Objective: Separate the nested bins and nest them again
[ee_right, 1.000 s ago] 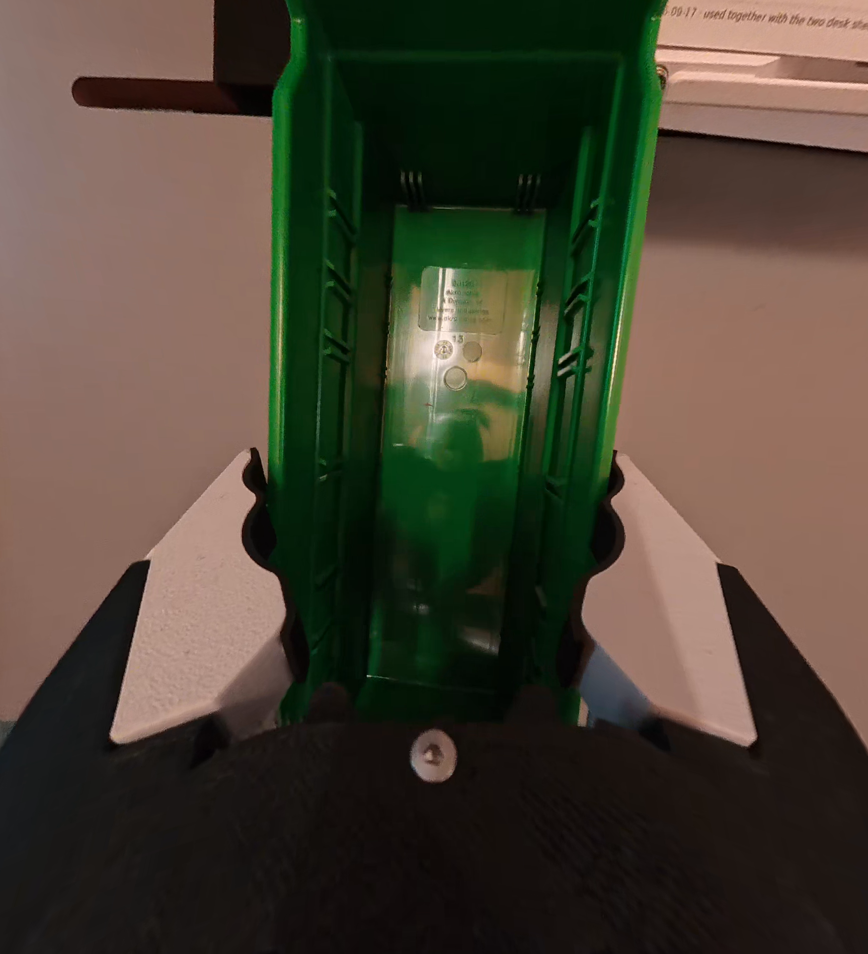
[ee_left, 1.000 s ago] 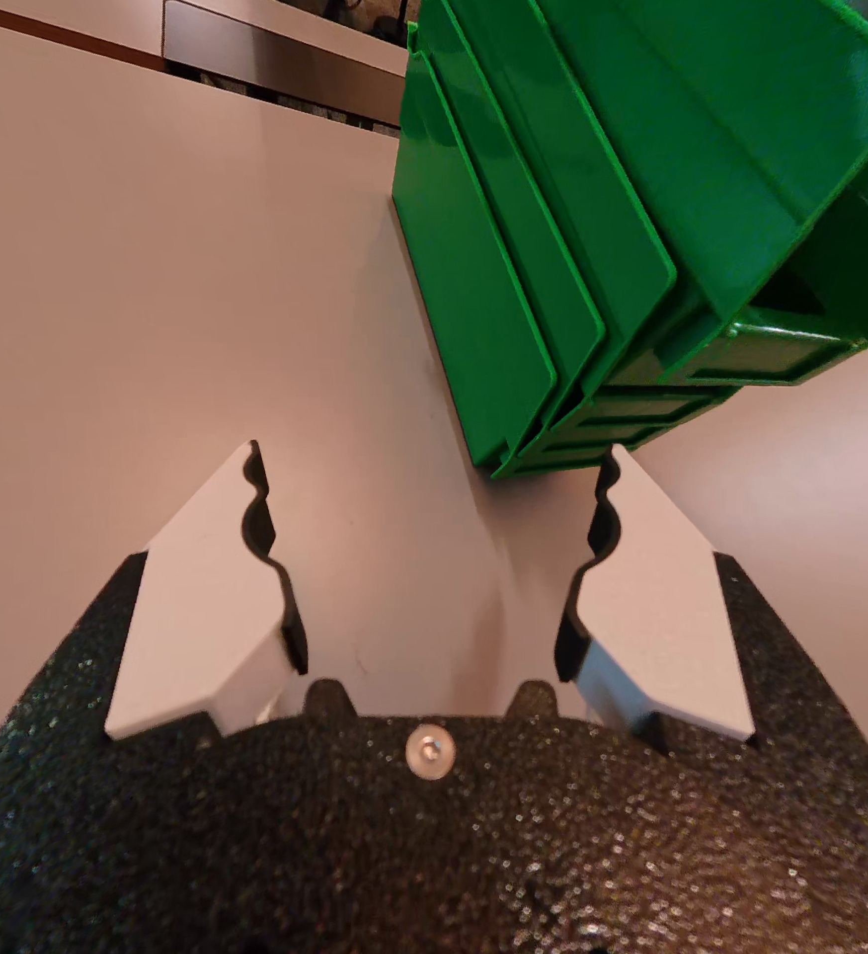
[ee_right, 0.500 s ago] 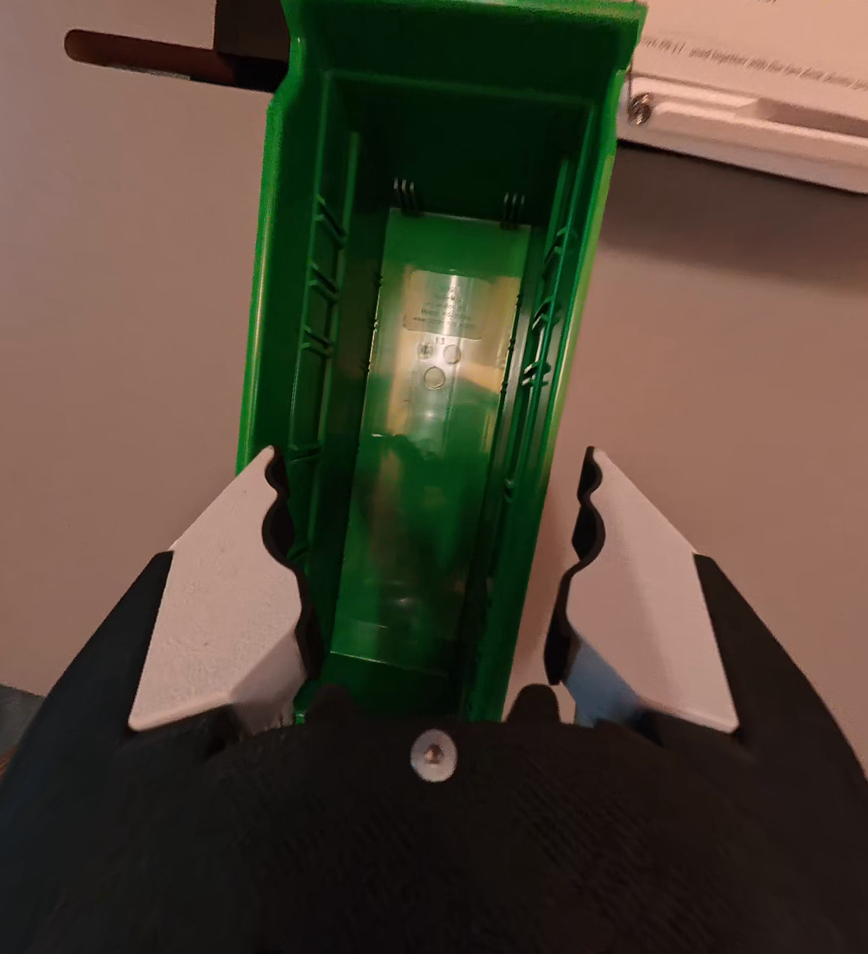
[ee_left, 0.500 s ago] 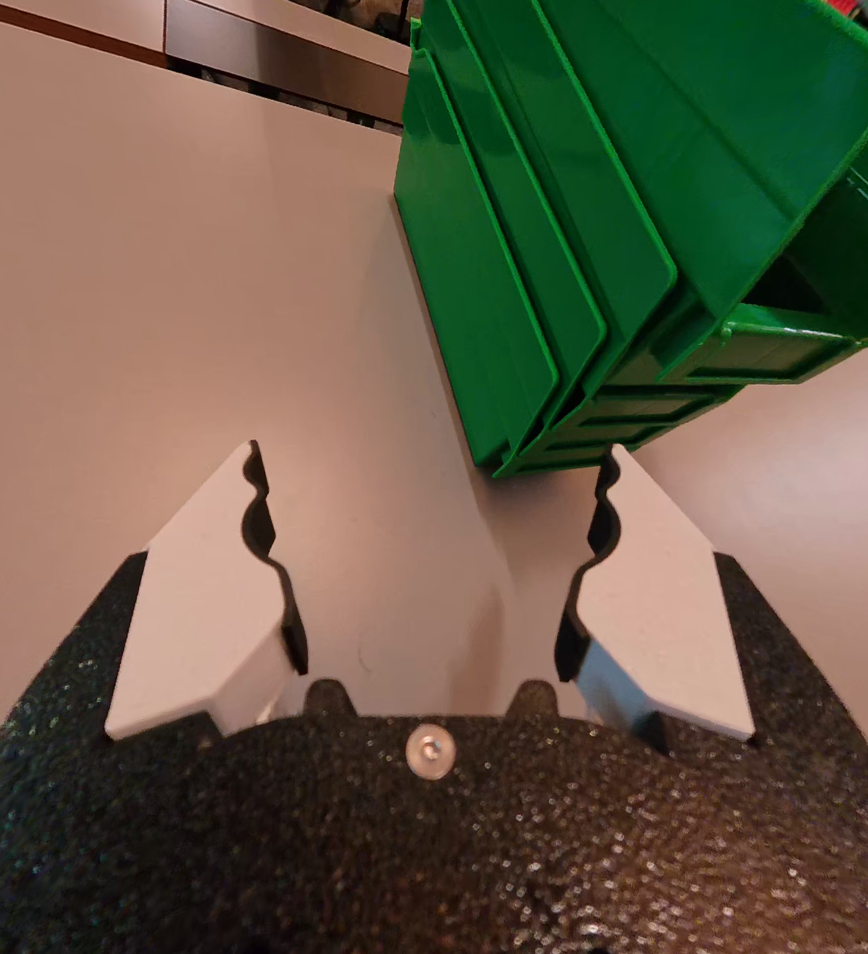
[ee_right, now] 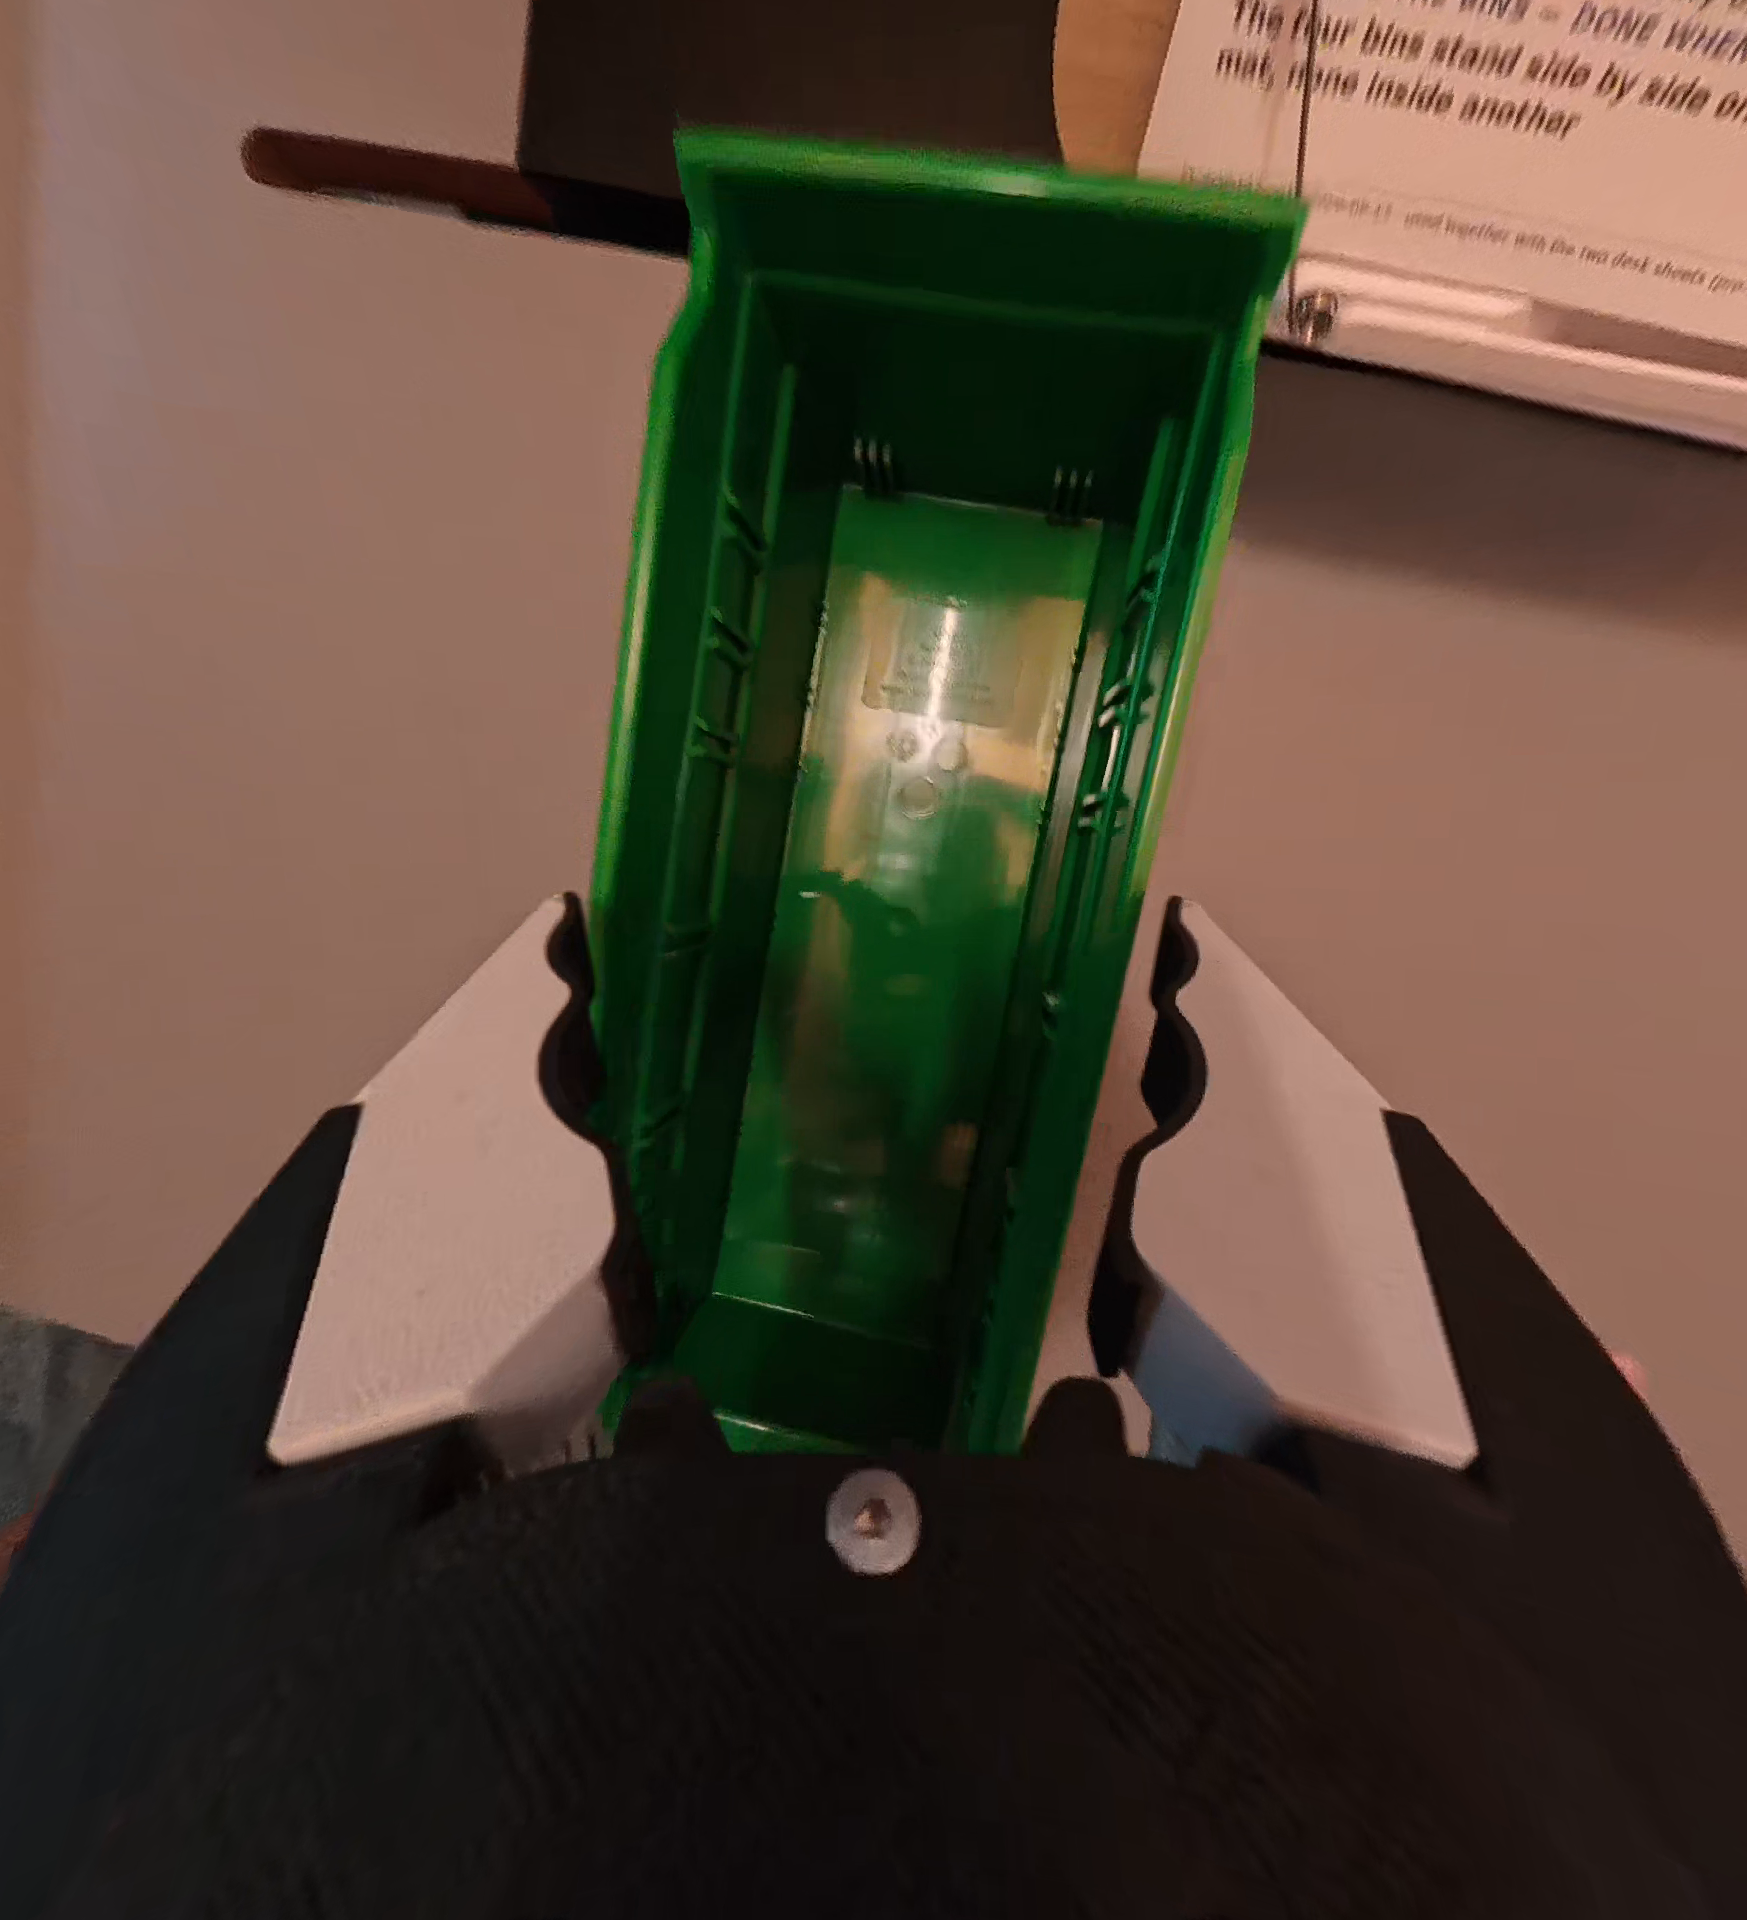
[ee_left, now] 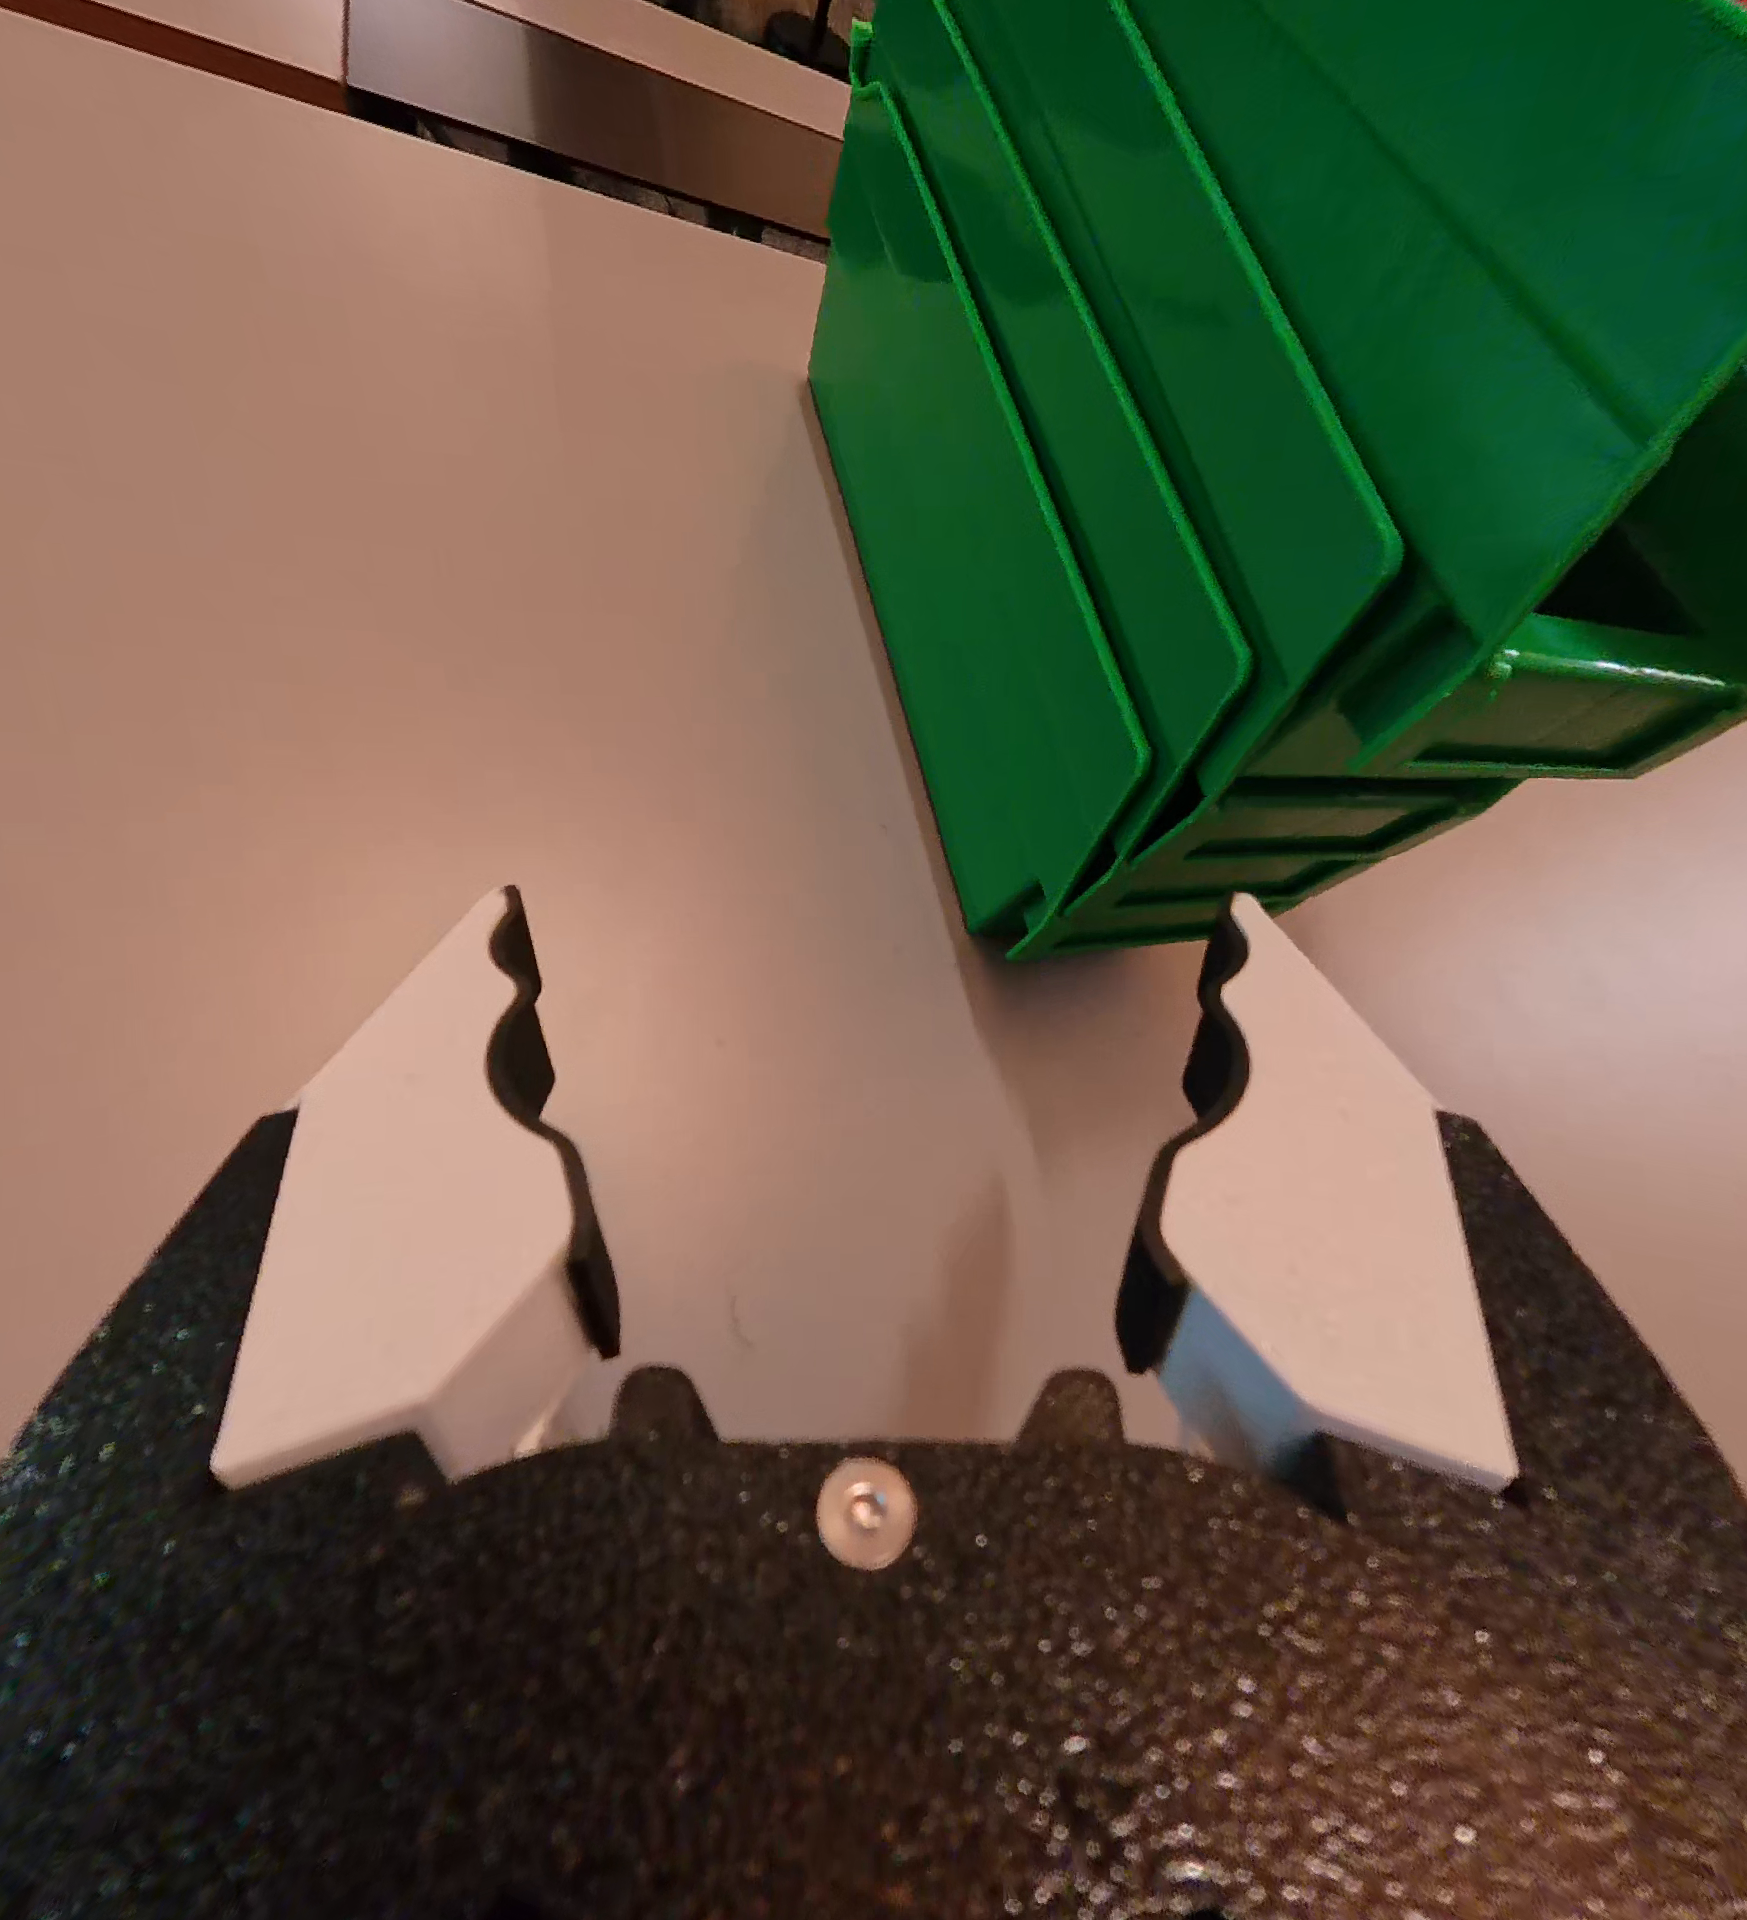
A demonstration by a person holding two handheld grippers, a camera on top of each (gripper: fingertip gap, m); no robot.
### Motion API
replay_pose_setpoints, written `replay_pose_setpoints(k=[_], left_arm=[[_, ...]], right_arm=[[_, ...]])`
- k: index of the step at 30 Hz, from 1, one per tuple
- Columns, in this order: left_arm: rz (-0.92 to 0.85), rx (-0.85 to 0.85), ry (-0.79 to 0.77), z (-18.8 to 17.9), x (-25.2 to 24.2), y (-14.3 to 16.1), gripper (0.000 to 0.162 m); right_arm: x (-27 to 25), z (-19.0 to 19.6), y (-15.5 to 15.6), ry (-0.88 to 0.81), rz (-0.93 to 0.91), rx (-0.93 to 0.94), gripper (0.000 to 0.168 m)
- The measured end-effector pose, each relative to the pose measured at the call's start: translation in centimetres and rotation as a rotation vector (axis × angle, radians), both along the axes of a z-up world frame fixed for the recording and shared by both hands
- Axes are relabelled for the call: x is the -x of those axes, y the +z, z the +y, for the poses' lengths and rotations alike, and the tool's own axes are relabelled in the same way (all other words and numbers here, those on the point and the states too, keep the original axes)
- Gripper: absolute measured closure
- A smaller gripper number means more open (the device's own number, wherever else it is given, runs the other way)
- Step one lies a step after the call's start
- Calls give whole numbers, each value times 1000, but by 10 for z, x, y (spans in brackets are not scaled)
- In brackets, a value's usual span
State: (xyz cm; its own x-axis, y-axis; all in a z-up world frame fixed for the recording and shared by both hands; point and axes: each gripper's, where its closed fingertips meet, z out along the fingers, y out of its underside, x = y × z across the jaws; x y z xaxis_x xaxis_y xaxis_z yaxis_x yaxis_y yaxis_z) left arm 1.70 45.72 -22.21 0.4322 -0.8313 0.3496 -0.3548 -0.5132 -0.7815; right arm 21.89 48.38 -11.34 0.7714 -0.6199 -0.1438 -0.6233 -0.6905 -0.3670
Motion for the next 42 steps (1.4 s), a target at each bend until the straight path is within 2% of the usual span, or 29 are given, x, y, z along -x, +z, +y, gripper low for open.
replay_pose_setpoints(k=[3, 6, 9, 11, 14, 18, 22, 31, 37, 42], left_arm=[[-10, 7, 7, 3, 1, 1, 38], [-2, 13, 5, 3, 0, -2, 38], [-1, 11, 1, 2, 1, -1, 38], [-5, 8, 4, 2, 2, 0, 38], [-11, 10, 7, 3, 3, 1, 38], [-13, 17, 9, 5, 4, 0, 38], [-12, 22, 10, 6, 4, -1, 38], [-12, 18, 10, 6, 4, 0, 38], [-3, 20, 5, 5, 2, -3, 38], [-4, 12, 0, 2, 1, -1, 38]], right_arm=[[-2, 4, 12, -19, 4, -49, 50], [2, -2, -9, -20, 13, 12, 37], [12, -1, -31, -8, 58, 31, 37], [13, -4, -41, 0, 58, 53, 27], [16, -3, -45, -3, 94, 49, 31], [17, -1, -43, 11, 118, 38, 48], [16, 2, -40, 26, 114, 15, 53], [12, 6, -36, 6, 125, -37, 54], [4, 19, -14, 6, 31, -105, 54], [6, 16, -29, -2, 17, -102, 51]])
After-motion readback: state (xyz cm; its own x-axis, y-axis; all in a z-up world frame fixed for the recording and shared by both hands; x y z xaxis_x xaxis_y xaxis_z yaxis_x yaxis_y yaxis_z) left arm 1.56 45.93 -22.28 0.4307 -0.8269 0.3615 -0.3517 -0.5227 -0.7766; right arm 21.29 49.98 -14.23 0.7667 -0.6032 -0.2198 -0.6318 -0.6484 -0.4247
